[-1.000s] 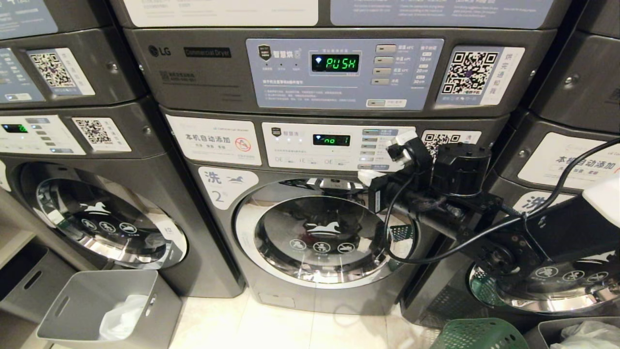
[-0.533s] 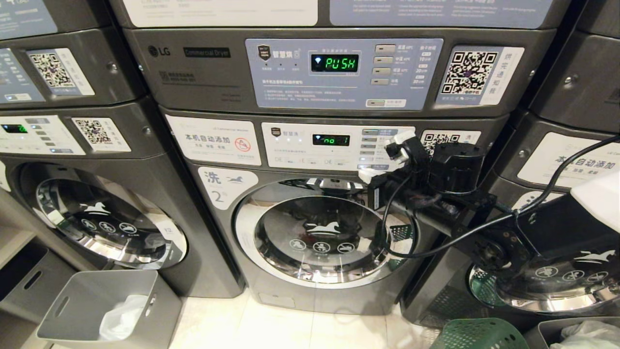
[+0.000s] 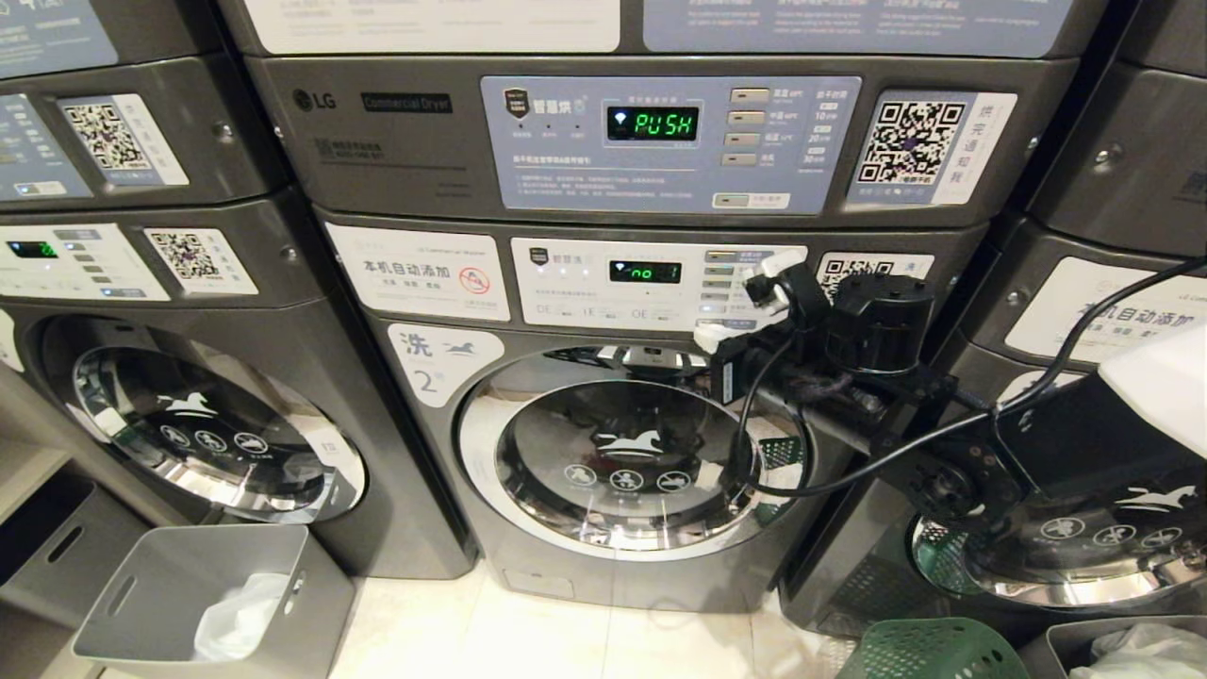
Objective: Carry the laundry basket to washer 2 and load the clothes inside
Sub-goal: Press the washing machine switch
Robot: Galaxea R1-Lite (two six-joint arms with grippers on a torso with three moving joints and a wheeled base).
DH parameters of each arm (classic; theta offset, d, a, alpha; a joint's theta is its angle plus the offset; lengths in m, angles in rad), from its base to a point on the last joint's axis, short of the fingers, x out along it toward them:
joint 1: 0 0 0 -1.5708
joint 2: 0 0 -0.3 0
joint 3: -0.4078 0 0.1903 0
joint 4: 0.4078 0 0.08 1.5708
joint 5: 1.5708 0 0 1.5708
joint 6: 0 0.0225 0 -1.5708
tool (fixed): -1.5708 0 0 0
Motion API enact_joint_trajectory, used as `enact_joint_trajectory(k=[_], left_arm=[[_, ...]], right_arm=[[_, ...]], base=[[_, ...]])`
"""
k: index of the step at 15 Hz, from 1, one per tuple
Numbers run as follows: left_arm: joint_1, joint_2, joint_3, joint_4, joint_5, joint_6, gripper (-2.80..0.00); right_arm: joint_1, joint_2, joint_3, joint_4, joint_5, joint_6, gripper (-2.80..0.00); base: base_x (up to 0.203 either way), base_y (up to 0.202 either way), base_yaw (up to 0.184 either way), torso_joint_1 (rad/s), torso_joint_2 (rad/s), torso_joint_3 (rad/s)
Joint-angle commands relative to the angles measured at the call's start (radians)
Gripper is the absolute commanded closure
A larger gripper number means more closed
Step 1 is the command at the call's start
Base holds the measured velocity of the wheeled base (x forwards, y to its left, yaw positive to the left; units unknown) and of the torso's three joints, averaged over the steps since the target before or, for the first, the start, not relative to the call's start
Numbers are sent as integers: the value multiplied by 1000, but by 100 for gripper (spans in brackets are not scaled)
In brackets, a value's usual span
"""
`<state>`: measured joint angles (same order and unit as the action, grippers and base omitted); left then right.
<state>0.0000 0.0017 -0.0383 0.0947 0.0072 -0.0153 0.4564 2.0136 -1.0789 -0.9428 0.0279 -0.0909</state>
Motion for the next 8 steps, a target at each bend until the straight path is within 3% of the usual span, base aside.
enact_joint_trajectory(k=[1,8], left_arm=[[0,0,0,0,0,0,0],[0,0,0,0,0,-1,0]], right_arm=[[-1,0,2,-7,-9,-1,0],[7,-72,108,-9,1,0,0]], base=[[0,0,0,0,0,0],[0,0,0,0,0,0]])
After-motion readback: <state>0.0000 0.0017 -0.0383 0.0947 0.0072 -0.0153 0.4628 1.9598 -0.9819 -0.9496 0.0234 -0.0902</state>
